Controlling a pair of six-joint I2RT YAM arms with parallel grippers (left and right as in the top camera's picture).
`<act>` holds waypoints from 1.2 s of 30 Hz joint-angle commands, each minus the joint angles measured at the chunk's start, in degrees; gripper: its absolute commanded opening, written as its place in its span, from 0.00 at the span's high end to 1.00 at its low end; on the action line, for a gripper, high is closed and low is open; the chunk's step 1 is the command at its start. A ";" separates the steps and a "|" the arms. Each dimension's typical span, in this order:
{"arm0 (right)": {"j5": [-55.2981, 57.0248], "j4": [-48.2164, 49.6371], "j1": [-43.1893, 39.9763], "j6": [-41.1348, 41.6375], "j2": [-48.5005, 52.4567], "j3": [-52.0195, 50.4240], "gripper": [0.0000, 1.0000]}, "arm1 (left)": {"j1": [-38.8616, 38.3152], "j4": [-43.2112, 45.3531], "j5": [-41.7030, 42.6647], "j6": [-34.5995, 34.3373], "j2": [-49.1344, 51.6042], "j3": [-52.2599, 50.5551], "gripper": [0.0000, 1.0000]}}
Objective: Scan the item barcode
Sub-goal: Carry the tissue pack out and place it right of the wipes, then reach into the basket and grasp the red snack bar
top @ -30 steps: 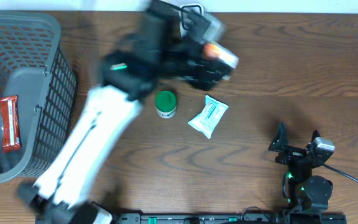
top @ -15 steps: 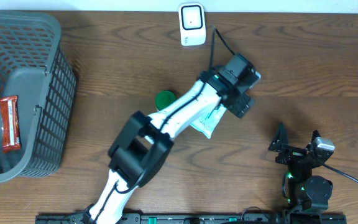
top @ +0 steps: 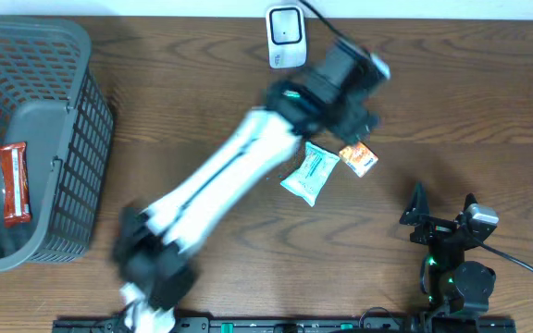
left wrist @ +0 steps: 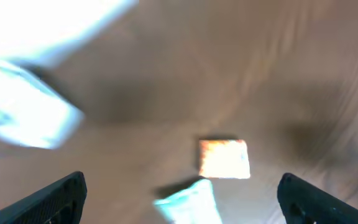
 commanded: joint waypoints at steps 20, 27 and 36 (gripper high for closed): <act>0.33 -0.20 -0.17 0.48 0.02 -0.07 0.01 | 61.40 -23.87 -11.54 -13.92 -31.67 -7.19 0.01; 0.33 -0.20 1.38 0.48 0.02 -0.07 0.01 | 69.90 -13.79 -16.35 -10.19 -31.67 -25.05 0.02; 0.33 -0.20 1.44 0.48 0.02 -0.07 0.01 | 75.69 -4.81 -21.73 -3.13 -28.04 -33.99 0.02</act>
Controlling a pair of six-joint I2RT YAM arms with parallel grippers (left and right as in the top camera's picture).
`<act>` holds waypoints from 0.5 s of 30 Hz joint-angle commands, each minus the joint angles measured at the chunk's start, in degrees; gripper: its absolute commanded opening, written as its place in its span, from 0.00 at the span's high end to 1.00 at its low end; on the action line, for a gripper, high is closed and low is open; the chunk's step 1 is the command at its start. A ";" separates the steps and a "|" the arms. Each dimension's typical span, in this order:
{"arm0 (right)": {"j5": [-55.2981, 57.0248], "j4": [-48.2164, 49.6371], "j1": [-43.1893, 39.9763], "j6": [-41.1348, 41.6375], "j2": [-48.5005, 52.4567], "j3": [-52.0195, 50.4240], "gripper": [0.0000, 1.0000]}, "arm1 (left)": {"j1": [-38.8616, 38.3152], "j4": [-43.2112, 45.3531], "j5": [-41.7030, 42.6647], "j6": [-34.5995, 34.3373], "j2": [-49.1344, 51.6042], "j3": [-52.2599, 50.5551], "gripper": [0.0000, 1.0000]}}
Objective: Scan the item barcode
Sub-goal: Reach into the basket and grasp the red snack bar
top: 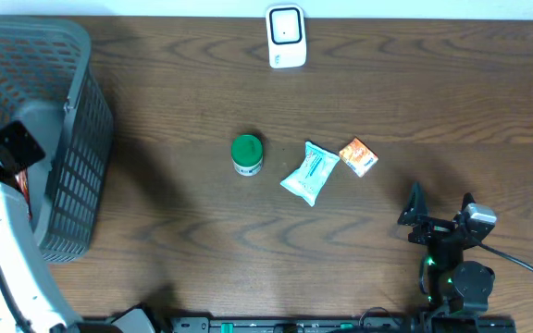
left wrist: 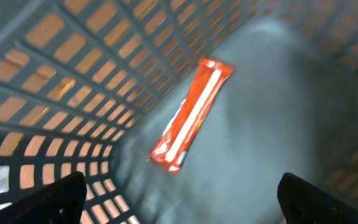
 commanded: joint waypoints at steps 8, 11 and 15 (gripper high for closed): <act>0.33 -0.22 0.46 0.48 0.00 -0.07 0.01 | 1.99 1.27 -1.11 10.32 9.64 -1.03 0.02; 0.33 -0.22 0.46 0.48 0.00 -0.07 0.01 | 2.05 1.92 -1.16 12.28 13.53 -1.03 0.02; 0.35 -0.22 0.46 0.48 0.00 -0.07 0.01 | 2.12 3.91 -1.14 12.61 18.71 -1.03 0.02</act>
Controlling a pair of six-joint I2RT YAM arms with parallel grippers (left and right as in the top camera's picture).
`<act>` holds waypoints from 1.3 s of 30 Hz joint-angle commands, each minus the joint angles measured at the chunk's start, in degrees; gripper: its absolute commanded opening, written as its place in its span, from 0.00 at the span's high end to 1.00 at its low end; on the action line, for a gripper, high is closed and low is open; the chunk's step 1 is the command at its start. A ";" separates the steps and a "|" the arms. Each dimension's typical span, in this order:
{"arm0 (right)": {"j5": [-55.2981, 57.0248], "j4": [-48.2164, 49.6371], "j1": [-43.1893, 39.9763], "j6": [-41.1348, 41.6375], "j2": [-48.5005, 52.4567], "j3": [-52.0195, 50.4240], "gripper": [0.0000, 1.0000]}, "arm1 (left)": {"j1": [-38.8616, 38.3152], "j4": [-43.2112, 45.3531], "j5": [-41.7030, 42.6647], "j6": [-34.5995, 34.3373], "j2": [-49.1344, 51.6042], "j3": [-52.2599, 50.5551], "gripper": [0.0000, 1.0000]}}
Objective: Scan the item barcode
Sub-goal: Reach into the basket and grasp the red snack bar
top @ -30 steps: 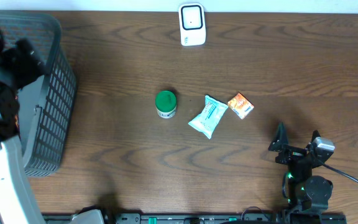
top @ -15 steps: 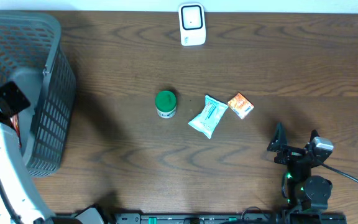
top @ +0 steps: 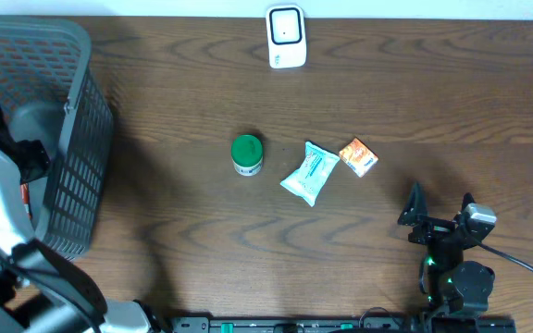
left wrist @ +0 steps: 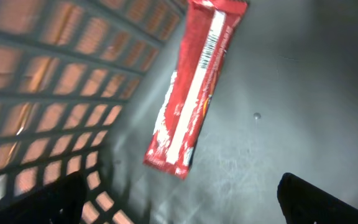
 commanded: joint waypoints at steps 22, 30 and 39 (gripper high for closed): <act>0.33 -0.20 0.46 0.48 0.00 -0.07 0.01 | 7.58 6.64 10.67 3.89 11.65 -0.13 0.02; 0.35 -0.20 0.46 0.48 0.00 -0.07 0.01 | 7.63 7.93 10.62 4.02 17.11 -0.13 0.02; 0.33 -0.20 0.46 0.48 0.00 -0.07 0.01 | 7.96 10.84 10.64 4.02 24.63 -0.13 0.04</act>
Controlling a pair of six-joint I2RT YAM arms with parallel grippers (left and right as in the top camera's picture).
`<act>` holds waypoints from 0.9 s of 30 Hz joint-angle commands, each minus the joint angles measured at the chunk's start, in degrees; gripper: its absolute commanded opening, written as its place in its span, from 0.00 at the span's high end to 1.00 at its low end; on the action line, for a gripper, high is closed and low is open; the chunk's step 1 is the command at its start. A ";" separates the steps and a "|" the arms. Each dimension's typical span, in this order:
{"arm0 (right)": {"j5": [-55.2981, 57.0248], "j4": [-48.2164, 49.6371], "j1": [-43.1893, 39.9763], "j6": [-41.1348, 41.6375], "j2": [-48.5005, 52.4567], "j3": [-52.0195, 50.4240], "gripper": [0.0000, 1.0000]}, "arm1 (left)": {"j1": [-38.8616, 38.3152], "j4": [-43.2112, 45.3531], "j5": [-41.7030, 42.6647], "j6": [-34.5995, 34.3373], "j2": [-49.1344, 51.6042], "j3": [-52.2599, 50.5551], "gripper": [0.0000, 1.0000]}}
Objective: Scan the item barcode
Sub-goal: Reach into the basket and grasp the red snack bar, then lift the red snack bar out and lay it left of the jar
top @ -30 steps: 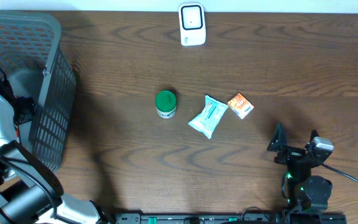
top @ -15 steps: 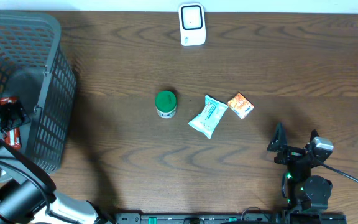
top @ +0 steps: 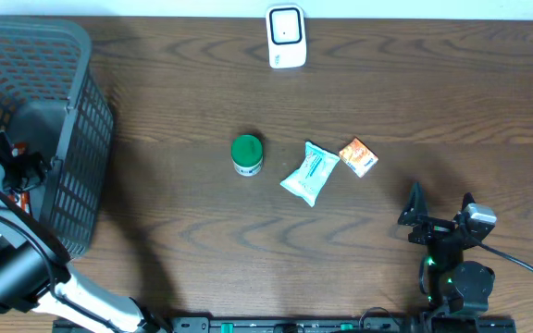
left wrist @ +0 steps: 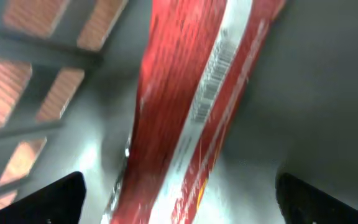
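Note:
A long red snack wrapper (left wrist: 191, 106) with a white stripe and a printed barcode lies on the grey floor of the basket (top: 72, 55). My left gripper (left wrist: 179, 202) is open close above it, with the wrapper's lower end between the two dark fingertips (left wrist: 48, 199). From overhead, the left gripper (top: 12, 171) is down inside the basket and hides most of the wrapper. The white scanner (top: 286, 37) stands at the table's far edge. My right gripper (top: 440, 217) rests open at the near right, holding nothing.
A green-lidded jar (top: 246, 154), a teal pouch (top: 309, 173) and a small orange packet (top: 358, 156) lie mid-table. The basket's mesh walls (left wrist: 36, 68) rise close to the left of the wrapper.
My left gripper is lower in the basket and closer to the red wrapper, which now fills the wrist view between the open fingers. The right arm has not moved.
My left arm first stretched across mid-table near the scanner, open above the pouch and orange packet. Then it was over the basket with the red wrapper below it. At each later moment it sat lower, still open, and now it straddles the wrapper.

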 commanded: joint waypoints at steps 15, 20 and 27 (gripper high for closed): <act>0.33 -0.20 0.46 0.48 0.00 -0.07 0.01 | 0.20 -3.28 -0.59 -1.90 7.39 0.35 0.92; 0.33 -0.20 0.46 0.48 0.00 -0.07 0.01 | -0.55 -6.01 -0.42 -8.68 1.07 2.78 0.93; 0.33 -0.20 0.46 0.48 0.00 -0.07 0.01 | -2.08 -4.09 15.34 -14.64 -14.38 2.93 0.93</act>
